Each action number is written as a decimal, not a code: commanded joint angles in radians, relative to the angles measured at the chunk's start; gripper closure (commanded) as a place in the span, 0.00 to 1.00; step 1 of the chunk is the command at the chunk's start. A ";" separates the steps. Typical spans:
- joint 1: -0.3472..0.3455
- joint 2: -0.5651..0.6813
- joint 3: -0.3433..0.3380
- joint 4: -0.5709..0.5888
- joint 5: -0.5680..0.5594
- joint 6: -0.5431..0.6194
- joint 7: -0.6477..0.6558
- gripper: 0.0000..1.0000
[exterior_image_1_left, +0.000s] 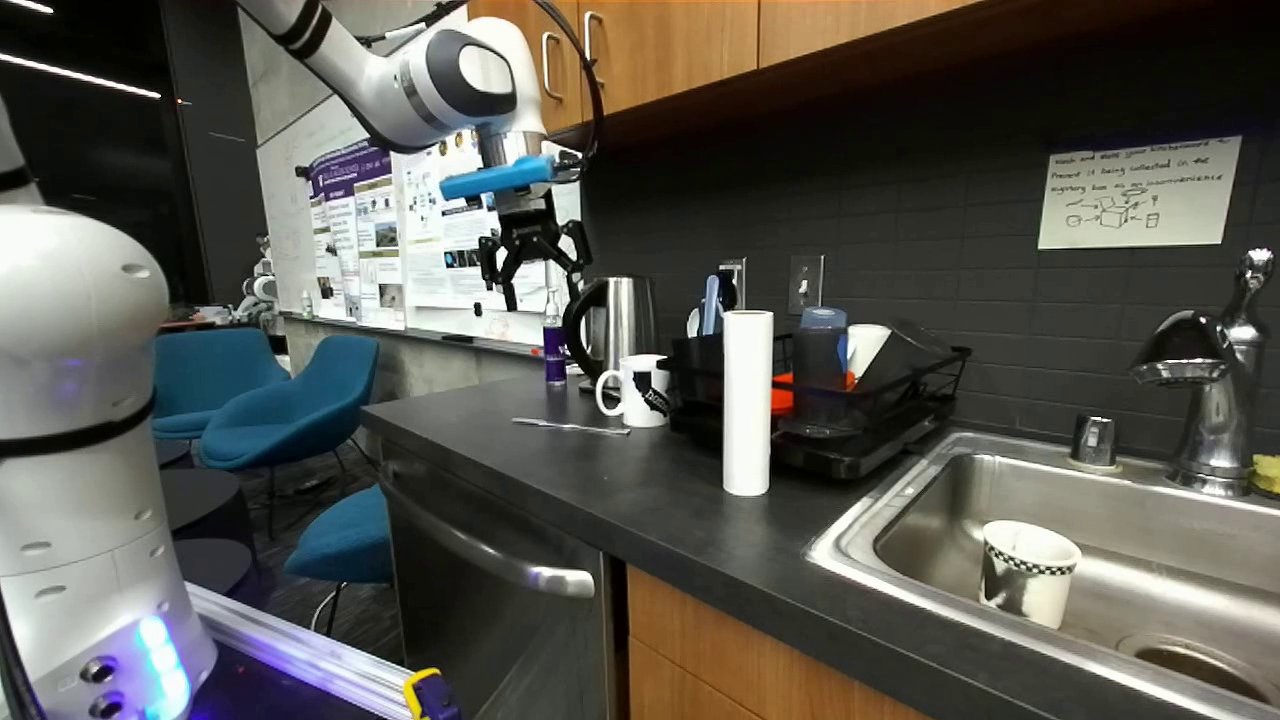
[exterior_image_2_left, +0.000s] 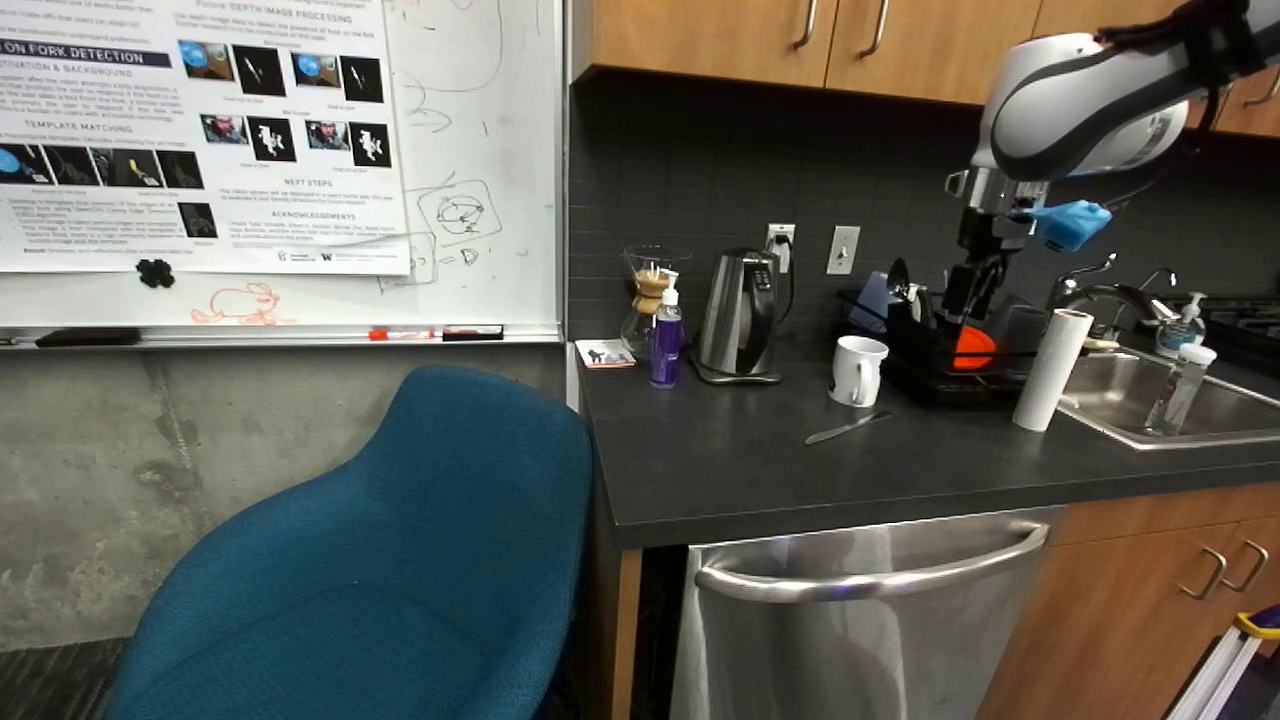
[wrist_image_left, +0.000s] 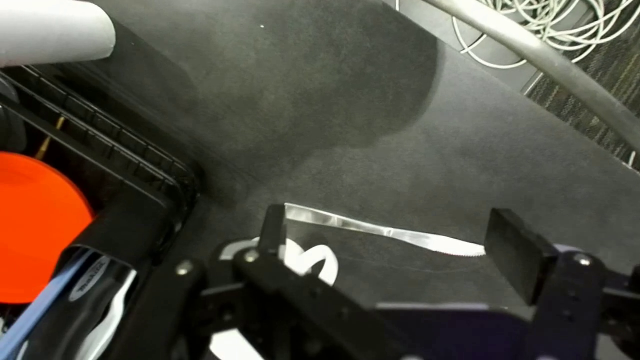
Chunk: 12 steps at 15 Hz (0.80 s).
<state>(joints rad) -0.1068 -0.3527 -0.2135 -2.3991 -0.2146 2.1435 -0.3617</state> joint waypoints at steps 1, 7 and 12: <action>-0.044 0.024 0.000 0.046 -0.012 0.036 0.074 0.00; -0.120 0.059 -0.004 0.084 -0.020 0.154 0.245 0.00; -0.187 0.121 0.018 0.131 -0.078 0.277 0.485 0.00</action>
<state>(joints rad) -0.2523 -0.2853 -0.2184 -2.3143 -0.2395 2.3620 -0.0213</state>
